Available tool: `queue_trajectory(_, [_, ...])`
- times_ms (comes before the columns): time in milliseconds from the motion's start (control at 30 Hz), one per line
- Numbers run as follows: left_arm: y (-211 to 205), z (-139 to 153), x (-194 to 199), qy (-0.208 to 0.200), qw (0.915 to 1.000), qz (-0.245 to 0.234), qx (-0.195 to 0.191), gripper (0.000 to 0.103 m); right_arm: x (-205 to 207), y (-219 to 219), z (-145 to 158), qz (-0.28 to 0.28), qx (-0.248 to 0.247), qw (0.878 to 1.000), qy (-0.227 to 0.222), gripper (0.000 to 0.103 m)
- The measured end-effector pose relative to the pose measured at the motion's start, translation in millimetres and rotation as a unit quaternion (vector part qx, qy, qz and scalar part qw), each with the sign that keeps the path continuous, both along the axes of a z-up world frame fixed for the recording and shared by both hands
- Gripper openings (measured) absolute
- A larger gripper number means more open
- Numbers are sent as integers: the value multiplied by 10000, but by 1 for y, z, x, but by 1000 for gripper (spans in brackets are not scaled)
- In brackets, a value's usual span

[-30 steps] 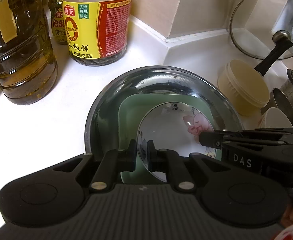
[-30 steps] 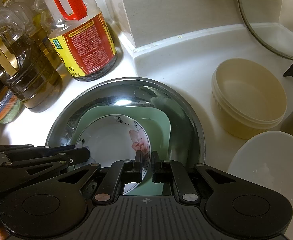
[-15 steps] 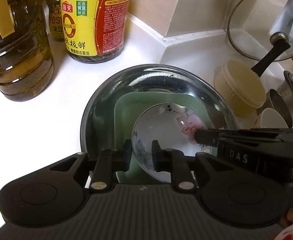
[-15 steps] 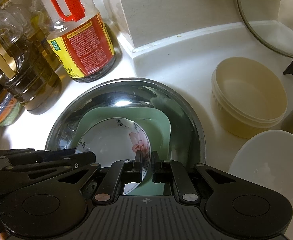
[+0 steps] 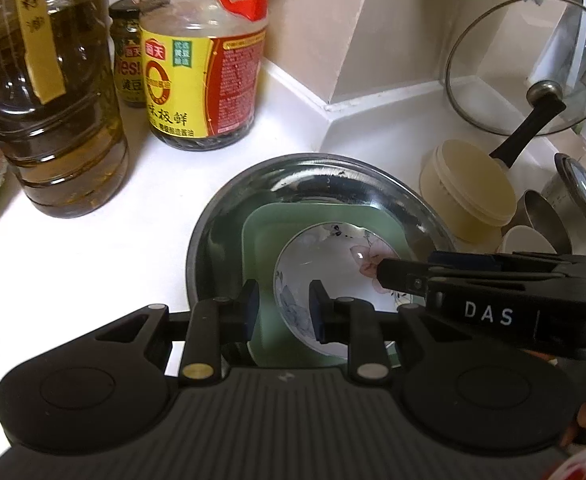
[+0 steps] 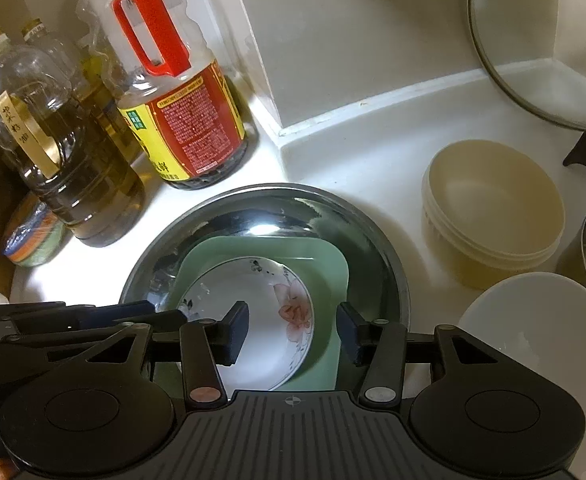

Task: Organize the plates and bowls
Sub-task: 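Raise both grippers away from the saucer in the basin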

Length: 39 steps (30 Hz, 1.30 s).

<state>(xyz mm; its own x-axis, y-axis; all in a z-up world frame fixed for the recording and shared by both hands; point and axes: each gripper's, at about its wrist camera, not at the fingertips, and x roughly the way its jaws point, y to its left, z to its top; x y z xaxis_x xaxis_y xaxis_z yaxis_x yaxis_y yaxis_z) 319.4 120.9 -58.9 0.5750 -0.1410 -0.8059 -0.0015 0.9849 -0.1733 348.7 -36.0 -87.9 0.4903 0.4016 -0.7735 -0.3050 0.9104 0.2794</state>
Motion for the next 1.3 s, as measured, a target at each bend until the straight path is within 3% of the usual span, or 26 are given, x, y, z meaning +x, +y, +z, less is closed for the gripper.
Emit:
queue_trajectory(633, [18, 22, -47, -124, 9997, 148, 144, 46, -44, -2, 26, -5, 268, 9995, -157, 62])
queue_trajectory(1300, [12, 31, -102, -260, 9975, -640, 116, 47, -122, -23, 33, -755, 133, 9970, -110, 63])
